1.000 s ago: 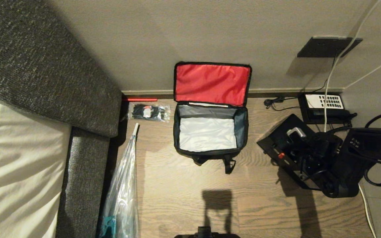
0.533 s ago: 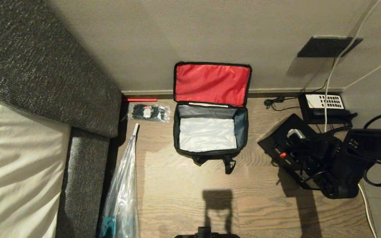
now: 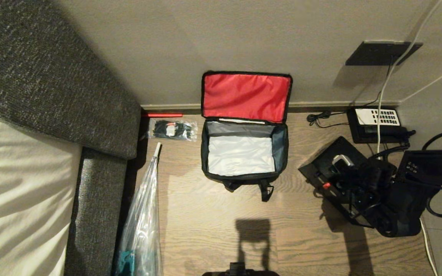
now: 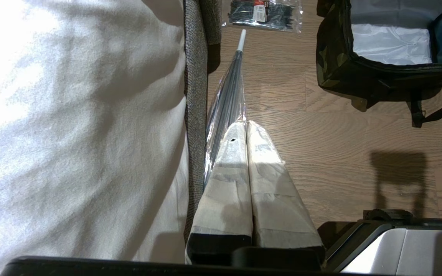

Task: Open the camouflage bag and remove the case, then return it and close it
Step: Place the black box back

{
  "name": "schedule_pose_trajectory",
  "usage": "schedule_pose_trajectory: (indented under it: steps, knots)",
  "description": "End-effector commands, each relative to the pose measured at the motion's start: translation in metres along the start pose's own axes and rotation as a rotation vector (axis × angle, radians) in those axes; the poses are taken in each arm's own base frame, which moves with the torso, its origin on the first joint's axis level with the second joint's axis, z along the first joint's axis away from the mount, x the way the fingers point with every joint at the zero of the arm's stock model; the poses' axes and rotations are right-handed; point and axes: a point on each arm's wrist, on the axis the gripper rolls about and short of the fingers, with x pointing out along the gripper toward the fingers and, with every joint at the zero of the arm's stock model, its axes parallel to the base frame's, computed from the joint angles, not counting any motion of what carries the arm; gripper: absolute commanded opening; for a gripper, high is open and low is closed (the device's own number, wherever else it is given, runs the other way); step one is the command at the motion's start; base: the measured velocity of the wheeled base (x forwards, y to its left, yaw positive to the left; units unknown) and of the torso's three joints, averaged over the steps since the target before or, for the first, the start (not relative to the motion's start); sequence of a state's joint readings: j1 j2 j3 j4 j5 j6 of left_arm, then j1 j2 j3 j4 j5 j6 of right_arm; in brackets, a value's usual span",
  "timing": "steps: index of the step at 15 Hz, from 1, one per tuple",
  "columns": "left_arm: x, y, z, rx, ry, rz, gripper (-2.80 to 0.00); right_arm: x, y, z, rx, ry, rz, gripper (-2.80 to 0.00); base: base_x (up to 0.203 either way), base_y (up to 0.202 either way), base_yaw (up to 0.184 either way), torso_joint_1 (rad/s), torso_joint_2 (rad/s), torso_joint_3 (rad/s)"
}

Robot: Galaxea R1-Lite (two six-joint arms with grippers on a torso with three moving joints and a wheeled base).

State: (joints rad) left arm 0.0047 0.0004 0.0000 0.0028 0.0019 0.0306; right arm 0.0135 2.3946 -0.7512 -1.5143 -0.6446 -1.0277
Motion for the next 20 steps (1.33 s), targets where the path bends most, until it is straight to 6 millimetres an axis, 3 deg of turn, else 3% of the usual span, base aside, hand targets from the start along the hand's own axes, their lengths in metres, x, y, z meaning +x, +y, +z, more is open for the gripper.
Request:
schedule_pose_trajectory:
  steps: [1,9,12,17,20]
  knots:
    - [0.0,0.0,-0.001,0.0,0.001,0.0,-2.8,-0.015,-0.031,0.013,0.041,-0.044,-0.05,-2.8,0.0,0.0,0.0,0.0,0.0,0.0]
    - [0.0,0.0,0.0,0.0,0.0,0.001,-2.8,-0.064,-0.104,0.035,0.016,-0.148,-0.161,-2.8,0.0,0.0,0.0,0.0,0.0,0.0]
    - [0.0,0.0,-0.001,0.0,0.001,0.0,-2.8,-0.083,-0.12,0.056,0.048,-0.233,-0.177,-2.8,0.0,0.0,0.0,0.0,0.0,0.0]
    - [0.0,0.0,-0.001,0.0,0.0,0.0,-2.8,-0.108,-0.149,0.067,0.008,-0.307,-0.108,-2.8,0.0,0.0,0.0,0.0,0.0,0.0]
    - [0.0,0.0,-0.001,0.0,0.001,0.0,-2.8,-0.119,-0.149,0.078,0.004,-0.352,-0.082,-2.8,0.0,0.0,0.0,0.0,0.0,0.0]
